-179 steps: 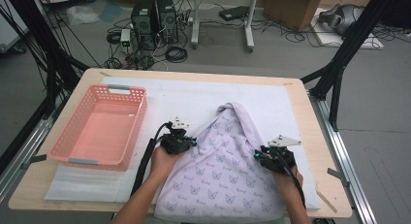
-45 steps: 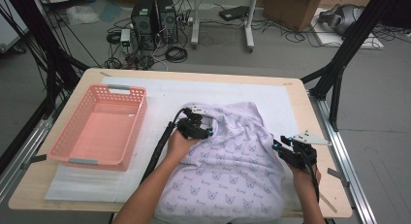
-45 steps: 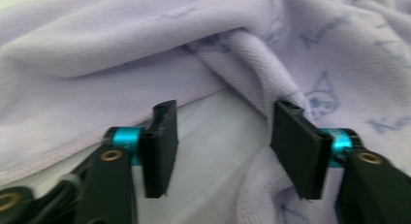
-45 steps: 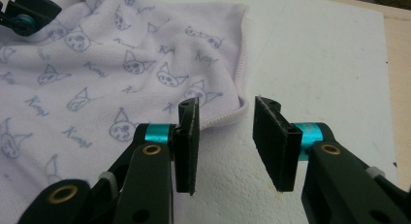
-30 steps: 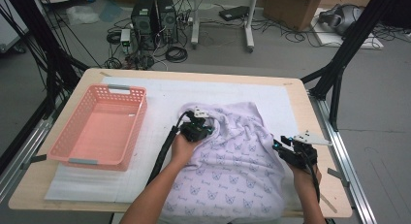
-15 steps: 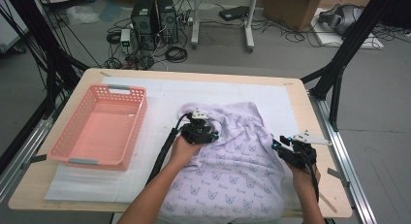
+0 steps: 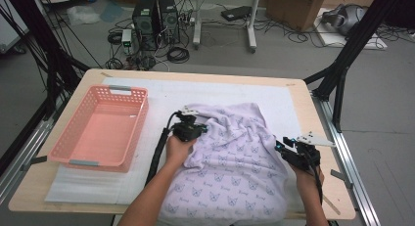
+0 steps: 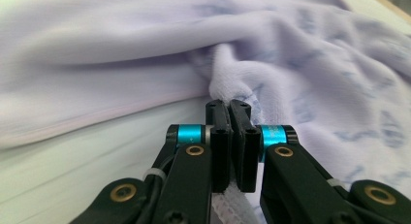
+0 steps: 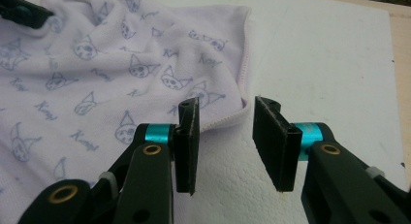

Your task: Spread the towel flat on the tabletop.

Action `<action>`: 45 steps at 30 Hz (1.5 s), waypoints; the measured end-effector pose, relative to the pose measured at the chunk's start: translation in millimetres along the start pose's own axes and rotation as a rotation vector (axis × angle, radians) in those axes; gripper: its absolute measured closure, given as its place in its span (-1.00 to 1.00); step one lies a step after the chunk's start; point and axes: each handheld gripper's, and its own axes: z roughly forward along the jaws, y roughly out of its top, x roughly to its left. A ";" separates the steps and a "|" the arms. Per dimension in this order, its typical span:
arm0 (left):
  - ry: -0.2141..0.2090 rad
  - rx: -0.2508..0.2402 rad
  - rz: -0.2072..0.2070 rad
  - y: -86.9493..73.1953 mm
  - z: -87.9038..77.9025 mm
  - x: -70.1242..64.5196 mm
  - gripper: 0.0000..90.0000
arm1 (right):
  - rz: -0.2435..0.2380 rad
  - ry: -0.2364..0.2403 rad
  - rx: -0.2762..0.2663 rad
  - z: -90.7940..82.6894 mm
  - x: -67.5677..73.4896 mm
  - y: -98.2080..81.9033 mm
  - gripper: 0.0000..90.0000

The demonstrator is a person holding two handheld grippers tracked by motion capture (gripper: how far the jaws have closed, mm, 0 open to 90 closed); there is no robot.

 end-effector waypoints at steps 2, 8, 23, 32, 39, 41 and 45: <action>0.065 -0.009 -0.018 -0.7 -10.0 16.1 0.94 | 0.000 -0.001 0.001 1.2 0.1 -0.1 0.37; 0.181 -0.048 -0.046 -0.7 -28.5 37.7 0.89 | 0.001 0.009 0.009 6.1 4.1 1.9 0.33; 0.001 -0.011 -0.046 -28.1 -47.9 26.5 0.04 | -0.027 0.148 0.195 58.8 34.6 9.6 0.53; -0.074 0.059 0.018 -32.3 -45.5 11.9 0.02 | -0.078 -0.124 0.173 73.5 11.5 32.2 0.79; 0.023 0.047 0.105 -33.3 -44.2 11.5 0.94 | -0.045 -0.082 0.124 64.8 16.5 32.3 0.40; 0.084 -0.008 0.054 -29.7 -47.4 21.1 0.95 | -0.033 -0.055 0.090 53.5 16.8 32.0 0.35; 0.188 -0.044 -0.012 -25.3 -50.7 41.4 0.95 | -0.026 -0.006 0.064 36.1 16.5 28.3 0.30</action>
